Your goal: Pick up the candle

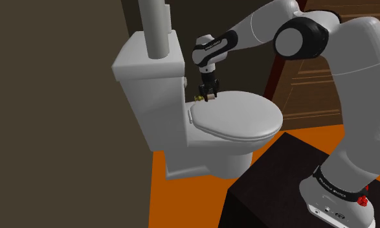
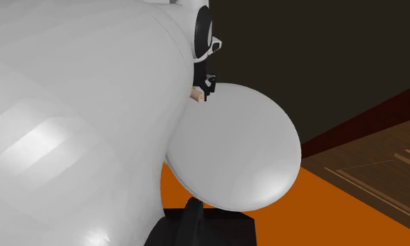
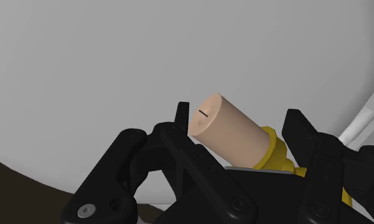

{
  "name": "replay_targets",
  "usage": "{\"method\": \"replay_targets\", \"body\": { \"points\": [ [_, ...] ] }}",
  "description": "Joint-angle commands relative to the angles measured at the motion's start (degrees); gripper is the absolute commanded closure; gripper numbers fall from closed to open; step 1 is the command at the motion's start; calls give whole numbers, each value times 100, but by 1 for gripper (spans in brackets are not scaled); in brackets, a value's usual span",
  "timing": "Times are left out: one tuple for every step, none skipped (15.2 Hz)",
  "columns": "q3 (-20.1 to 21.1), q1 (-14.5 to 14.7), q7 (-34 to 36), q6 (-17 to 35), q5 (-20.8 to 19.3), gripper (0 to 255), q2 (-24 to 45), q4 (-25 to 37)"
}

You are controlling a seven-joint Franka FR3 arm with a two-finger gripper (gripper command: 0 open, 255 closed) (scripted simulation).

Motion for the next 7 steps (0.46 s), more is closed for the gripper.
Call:
{"method": "replay_targets", "body": {
  "points": [
    [-3, 5, 5, -115, -5, 255, -83, 30],
    [-5, 6, 6, -171, -8, 255, -120, 49],
    [-7, 6, 7, -229, -11, 255, -154, 72],
    [-9, 7, 8, -287, -14, 255, -188, 98],
    [-10, 8, 8, -346, -17, 255, -220, 124],
    [-11, 8, 9, -356, -17, 255, -223, 131],
    [-11, 8, 9, -356, -17, 255, -223, 131]
  ]
}}
